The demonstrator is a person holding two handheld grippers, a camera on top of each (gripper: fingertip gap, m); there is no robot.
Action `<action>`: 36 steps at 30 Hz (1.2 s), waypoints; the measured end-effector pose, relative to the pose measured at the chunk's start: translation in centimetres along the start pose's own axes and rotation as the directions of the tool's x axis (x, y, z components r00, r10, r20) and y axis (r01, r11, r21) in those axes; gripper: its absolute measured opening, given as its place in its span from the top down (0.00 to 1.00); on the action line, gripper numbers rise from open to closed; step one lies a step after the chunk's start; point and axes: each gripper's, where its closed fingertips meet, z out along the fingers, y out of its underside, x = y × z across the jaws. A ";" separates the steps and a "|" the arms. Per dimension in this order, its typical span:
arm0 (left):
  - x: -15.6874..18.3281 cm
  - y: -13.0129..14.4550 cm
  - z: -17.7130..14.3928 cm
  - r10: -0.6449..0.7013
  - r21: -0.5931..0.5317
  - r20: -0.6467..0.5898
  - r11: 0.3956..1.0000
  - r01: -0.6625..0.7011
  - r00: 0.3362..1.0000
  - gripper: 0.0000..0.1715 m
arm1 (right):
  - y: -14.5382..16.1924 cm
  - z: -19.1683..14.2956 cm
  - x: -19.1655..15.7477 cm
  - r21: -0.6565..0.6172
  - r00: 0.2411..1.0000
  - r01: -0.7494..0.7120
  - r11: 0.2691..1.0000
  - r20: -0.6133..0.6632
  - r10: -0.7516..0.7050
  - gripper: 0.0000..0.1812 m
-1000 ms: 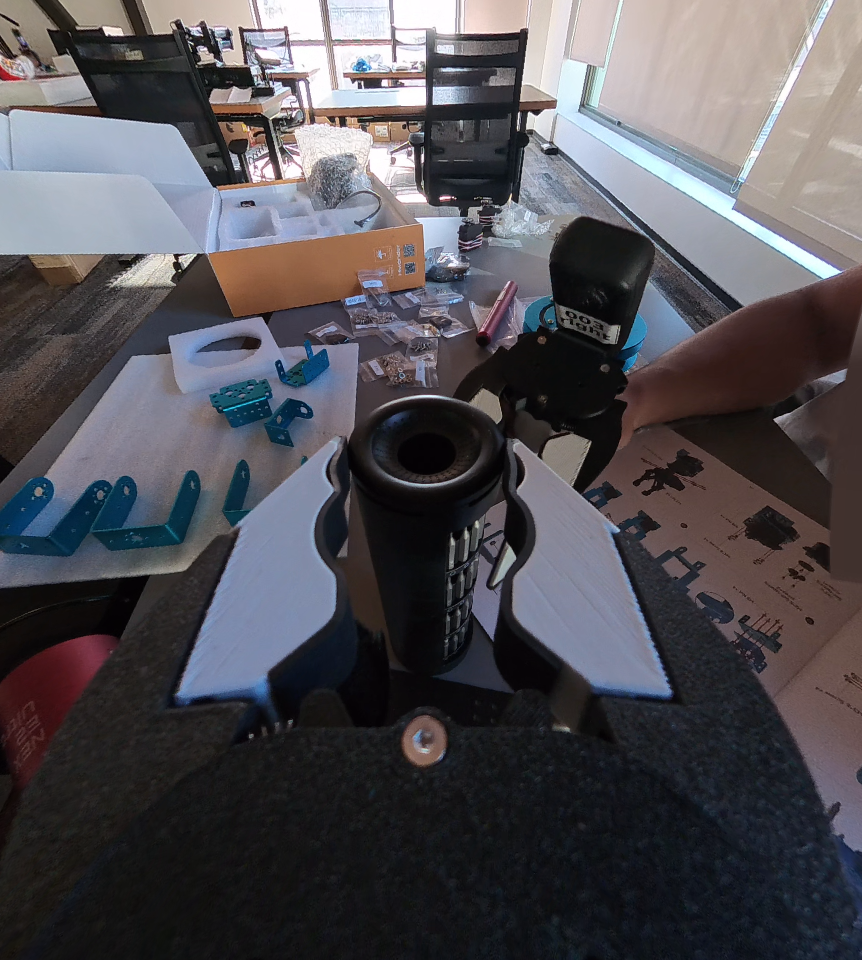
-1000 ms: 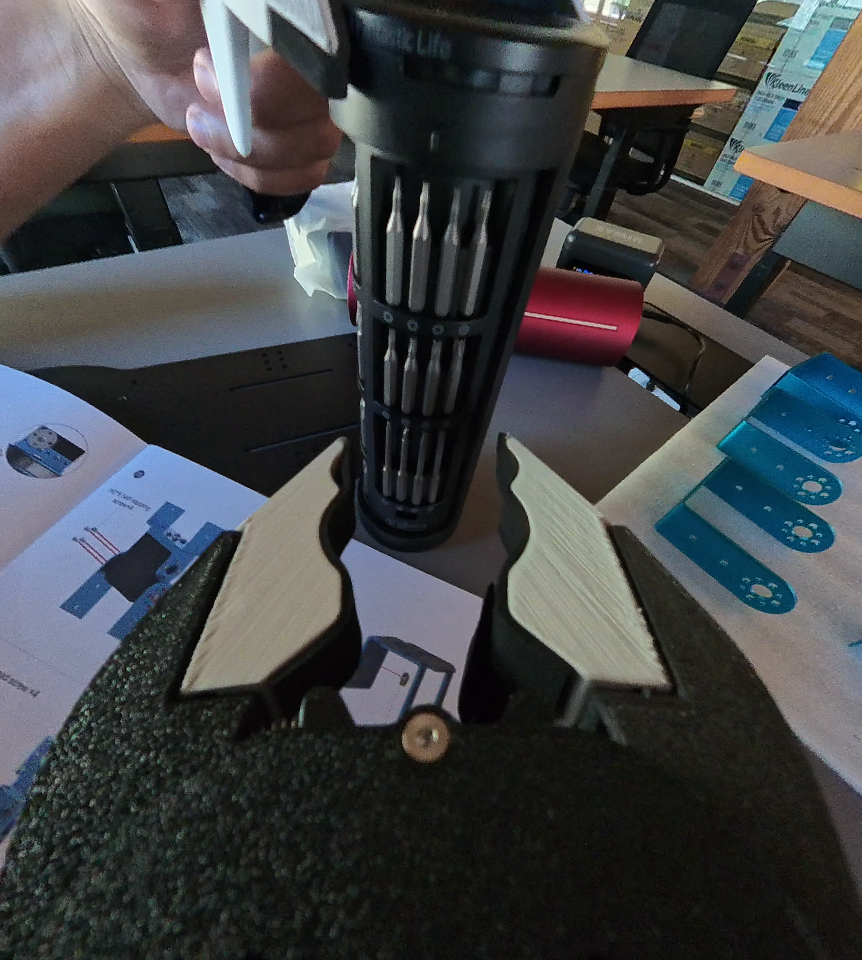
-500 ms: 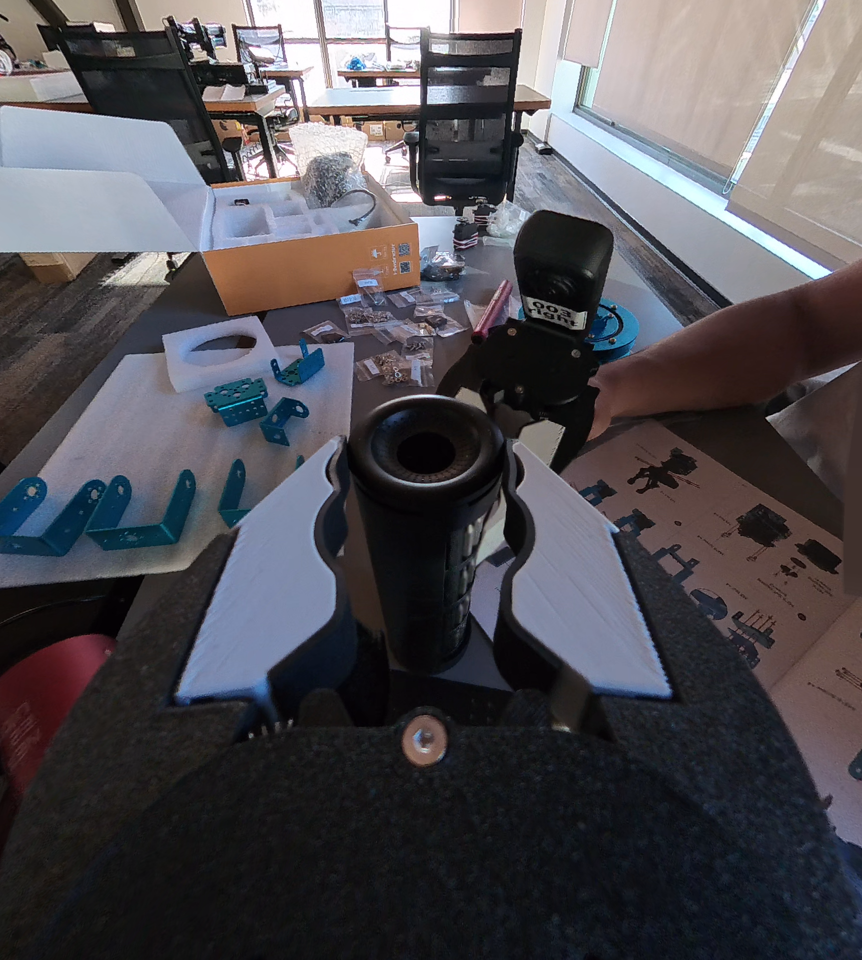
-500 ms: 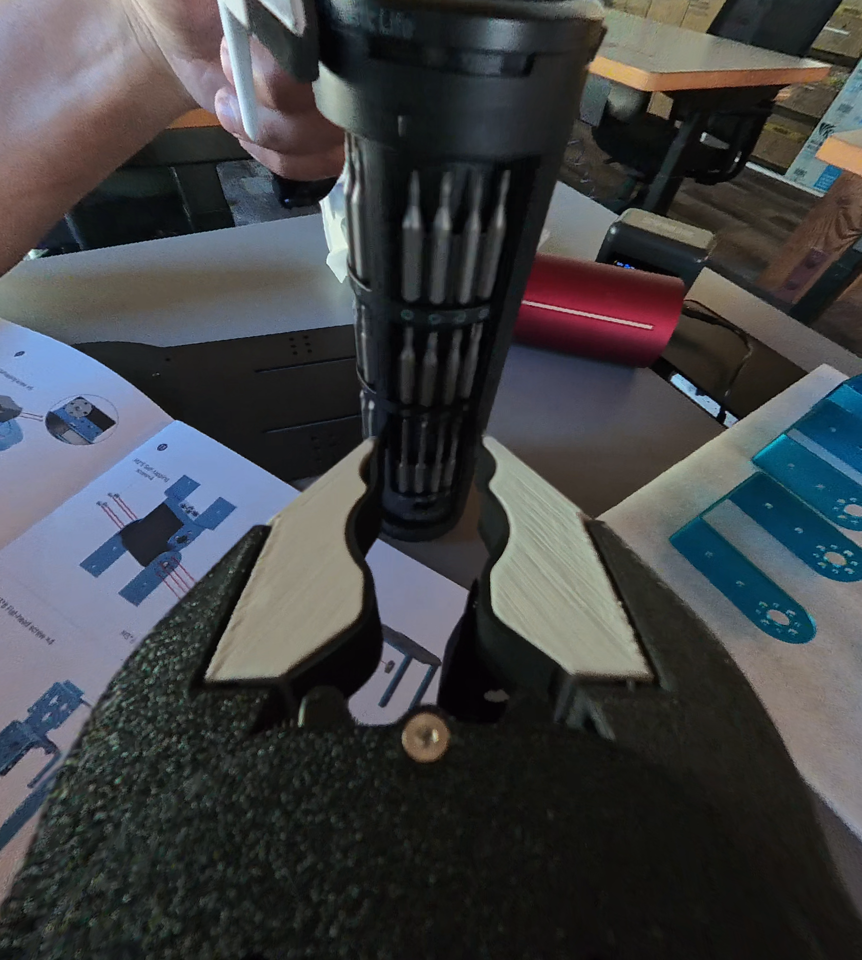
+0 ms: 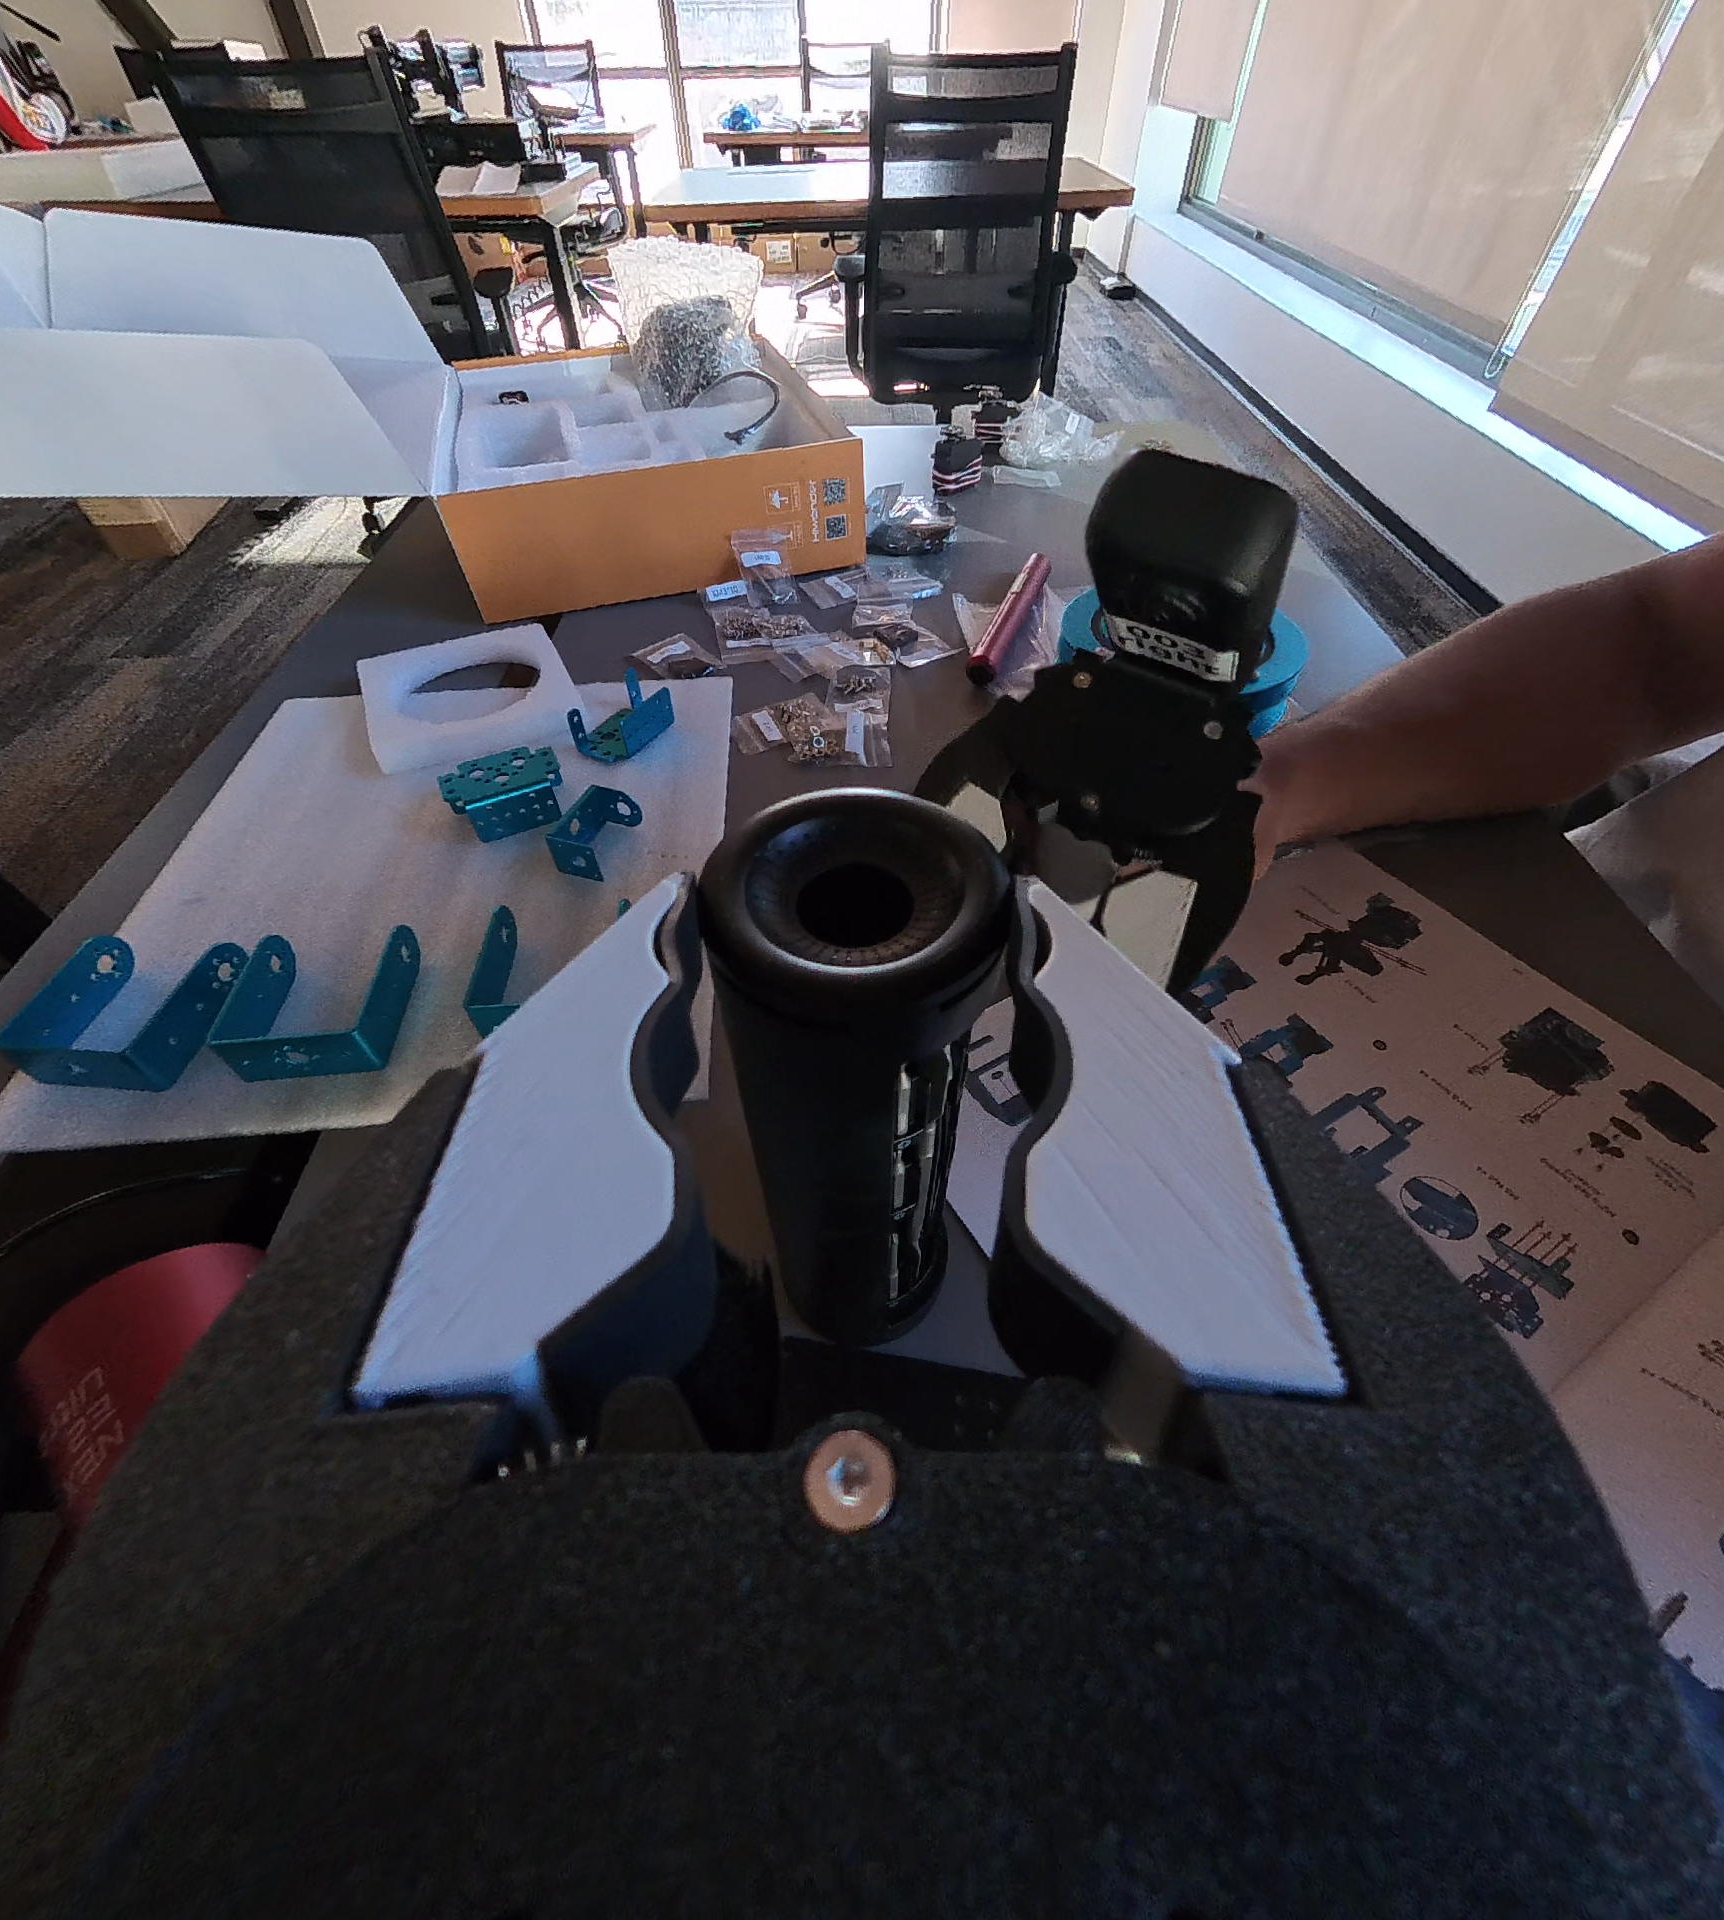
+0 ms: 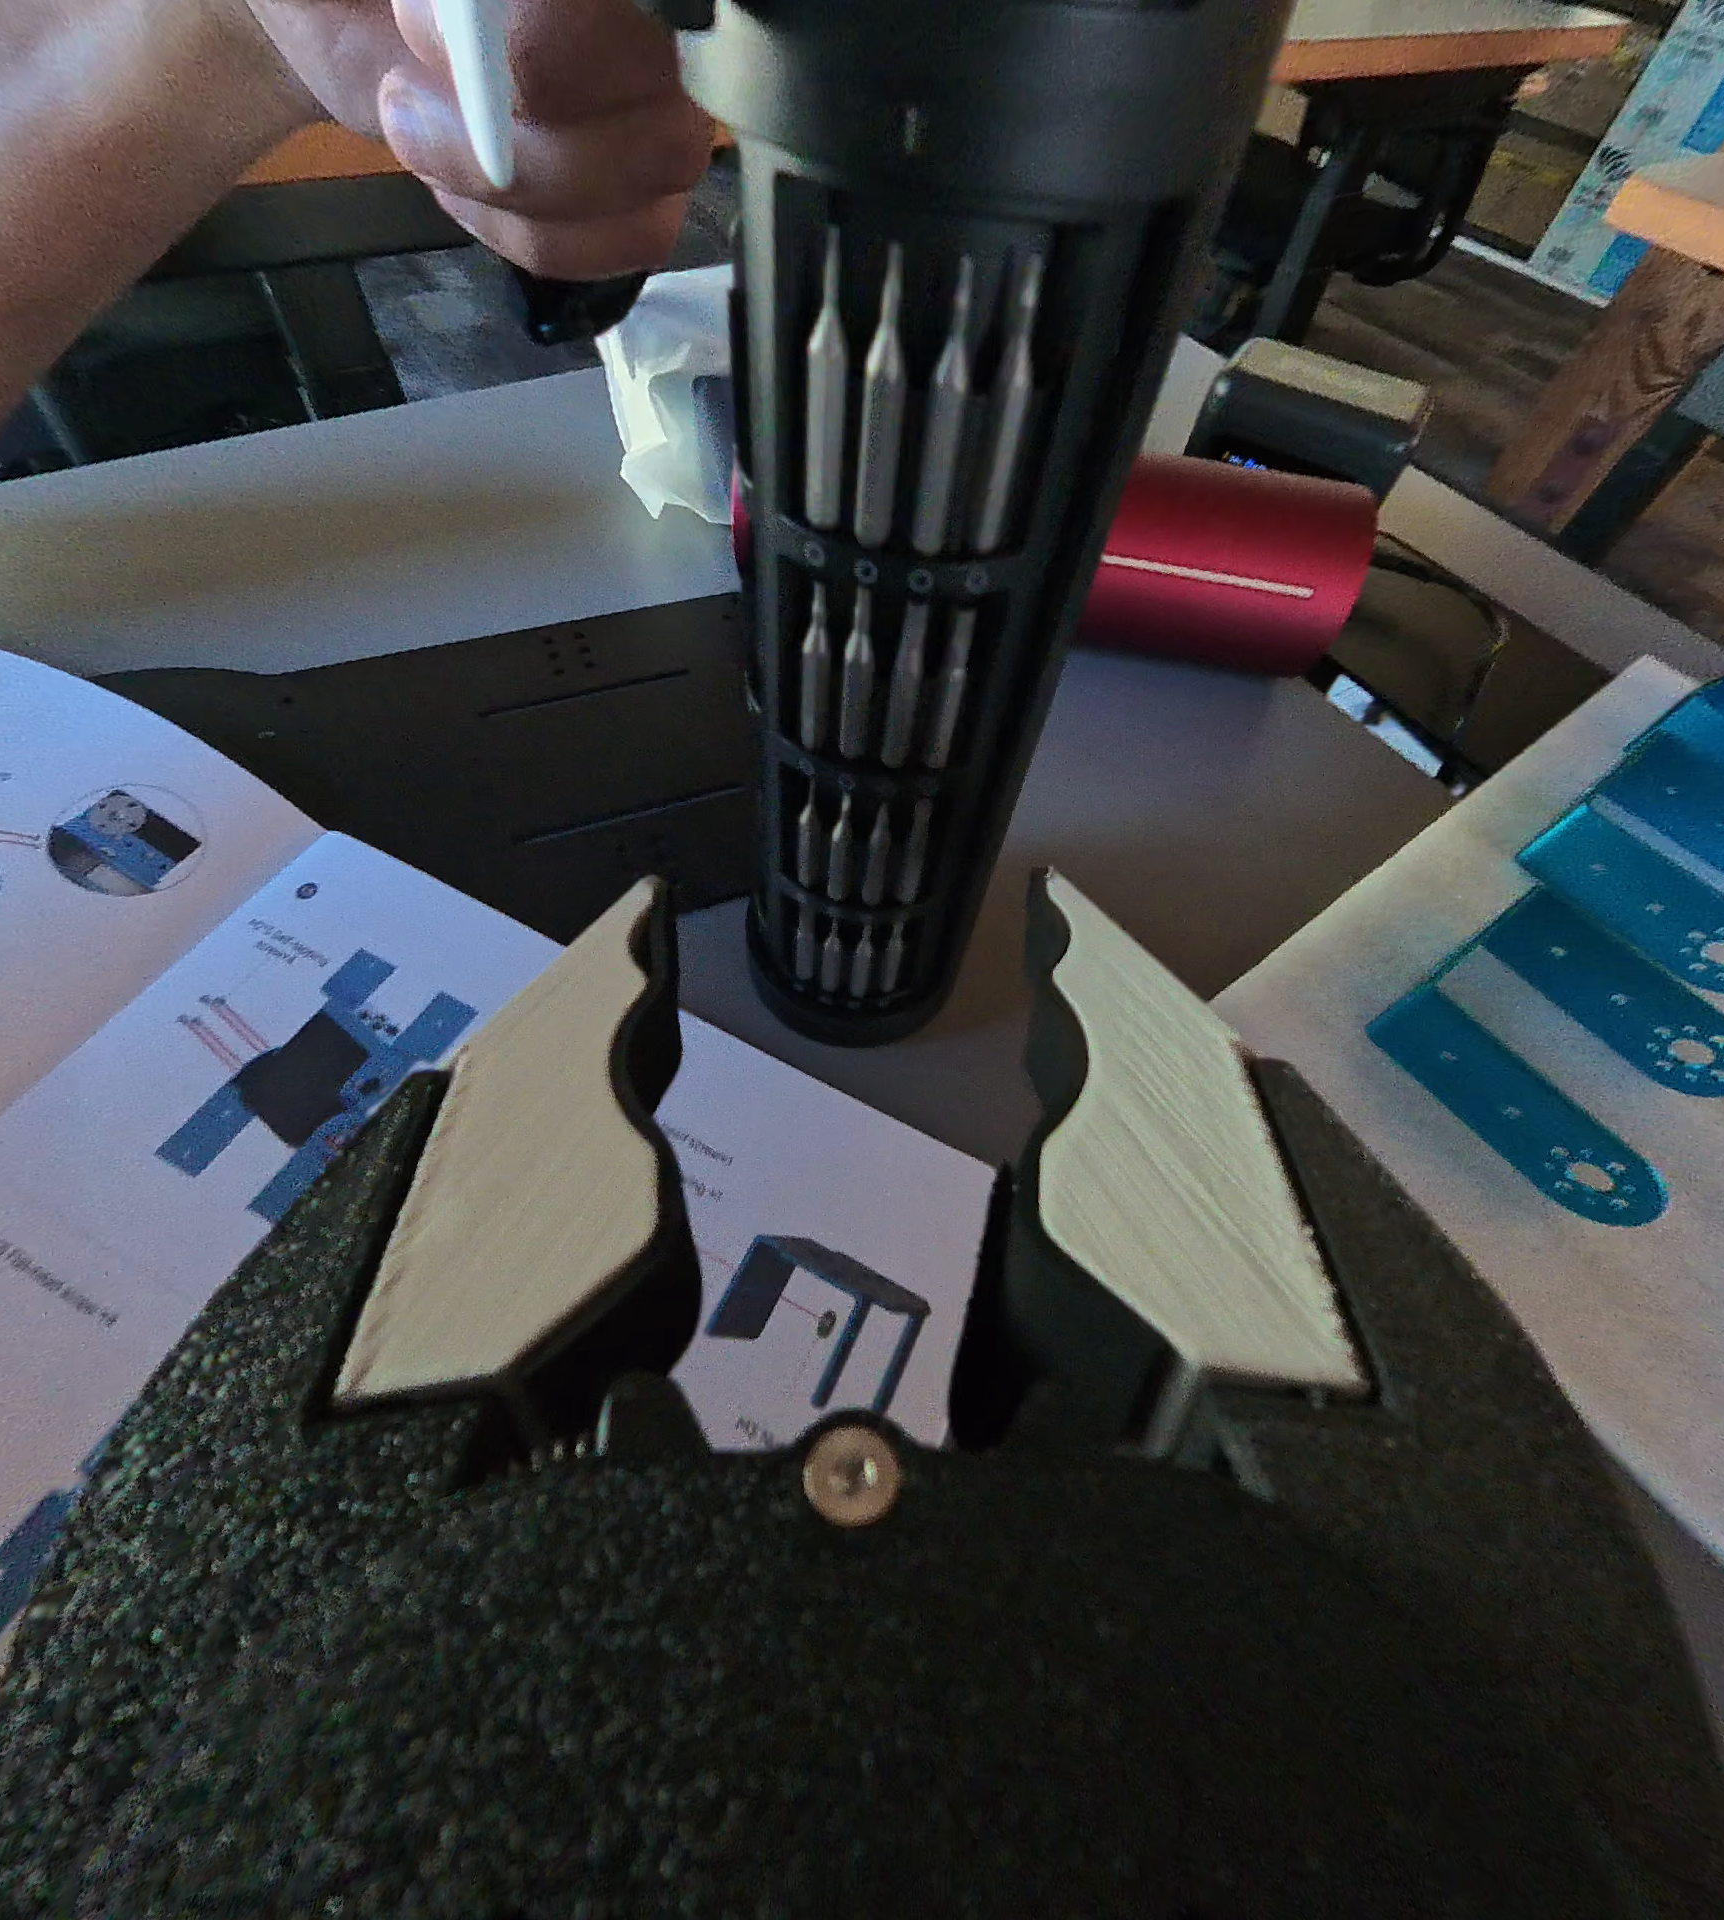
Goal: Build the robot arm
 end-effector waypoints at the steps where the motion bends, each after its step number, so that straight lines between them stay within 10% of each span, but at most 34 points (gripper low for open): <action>1: 0.0 0.0 0.0 0.000 0.000 0.000 1.000 0.000 1.000 0.66 | -0.2 0.3 0.0 0.004 1.000 0.009 1.000 -0.018 -0.009 0.62; 14: 0.2 0.0 0.1 0.000 -0.001 -0.008 1.000 0.000 1.000 0.66 | -0.3 0.3 0.6 0.004 1.000 -0.001 1.000 0.023 0.001 0.80; 17: -0.1 0.0 -0.1 -0.006 -0.001 0.000 1.000 0.006 1.000 0.66 | -0.3 -0.3 2.0 0.023 0.999 0.006 1.000 -0.035 -0.005 1.00; 36: 0.1 0.1 0.0 0.007 -0.014 0.000 1.000 -0.007 1.000 0.66 | -0.7 -0.6 -1.4 0.041 0.998 0.063 0.997 0.023 -0.064 0.77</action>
